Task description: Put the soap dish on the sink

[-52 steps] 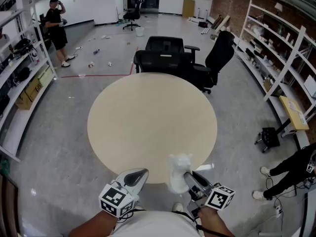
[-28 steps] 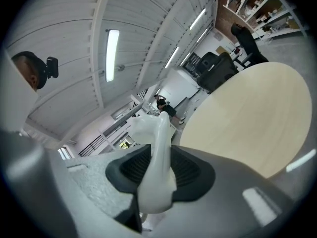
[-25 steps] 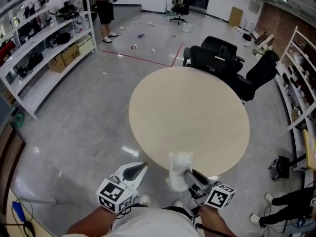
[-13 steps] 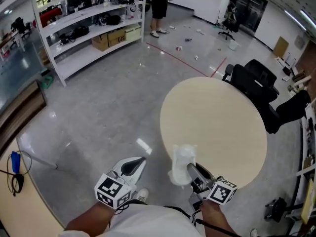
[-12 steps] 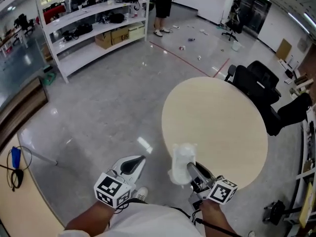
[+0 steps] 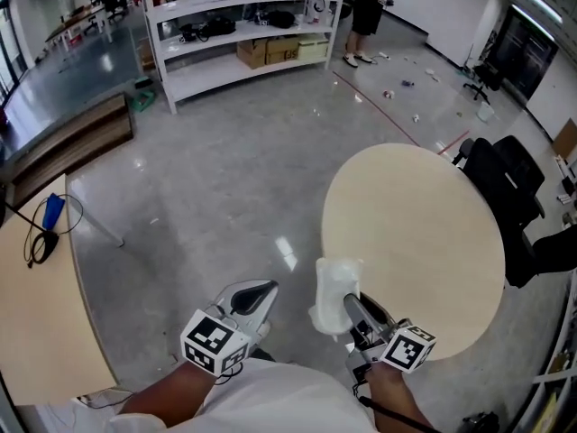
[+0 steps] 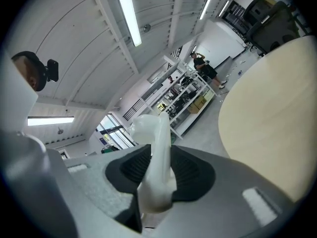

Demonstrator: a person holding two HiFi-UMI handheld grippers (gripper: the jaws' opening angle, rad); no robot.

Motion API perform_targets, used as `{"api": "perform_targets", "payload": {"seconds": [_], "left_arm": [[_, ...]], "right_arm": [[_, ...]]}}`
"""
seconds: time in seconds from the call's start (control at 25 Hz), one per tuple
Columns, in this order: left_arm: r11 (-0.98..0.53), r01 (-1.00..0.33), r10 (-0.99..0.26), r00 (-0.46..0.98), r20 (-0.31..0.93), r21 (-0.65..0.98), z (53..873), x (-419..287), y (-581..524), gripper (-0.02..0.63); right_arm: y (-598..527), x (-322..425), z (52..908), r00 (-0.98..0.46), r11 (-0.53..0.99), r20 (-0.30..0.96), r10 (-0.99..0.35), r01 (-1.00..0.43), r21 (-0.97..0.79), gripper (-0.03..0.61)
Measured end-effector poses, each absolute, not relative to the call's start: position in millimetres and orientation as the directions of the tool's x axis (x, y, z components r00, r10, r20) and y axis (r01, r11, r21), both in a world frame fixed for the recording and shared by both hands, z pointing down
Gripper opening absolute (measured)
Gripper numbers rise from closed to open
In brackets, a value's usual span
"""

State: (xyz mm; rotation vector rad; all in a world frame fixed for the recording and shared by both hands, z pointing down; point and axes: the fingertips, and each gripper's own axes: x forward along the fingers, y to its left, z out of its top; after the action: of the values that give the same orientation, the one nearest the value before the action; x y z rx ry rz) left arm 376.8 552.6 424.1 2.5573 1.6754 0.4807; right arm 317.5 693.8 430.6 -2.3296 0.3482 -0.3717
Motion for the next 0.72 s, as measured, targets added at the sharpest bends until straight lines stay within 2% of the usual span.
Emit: {"api": "perform_targets", "payload": {"seconds": [0.28,0.72], "left_arm": [[-0.54,0.815,0.835,0.488,0.253,0.212,435,337,526,0.008],[-0.664,0.718,0.745,0.608,0.274,0.211,441,286,499,0.008]], "right_arm": [[675,298,431,0.864,-0.661,0.147,-0.482,-0.248,-0.708,0.127],[649,270,440,0.775,-0.599,0.143,-0.616,-0.343,-0.723,0.127]]}}
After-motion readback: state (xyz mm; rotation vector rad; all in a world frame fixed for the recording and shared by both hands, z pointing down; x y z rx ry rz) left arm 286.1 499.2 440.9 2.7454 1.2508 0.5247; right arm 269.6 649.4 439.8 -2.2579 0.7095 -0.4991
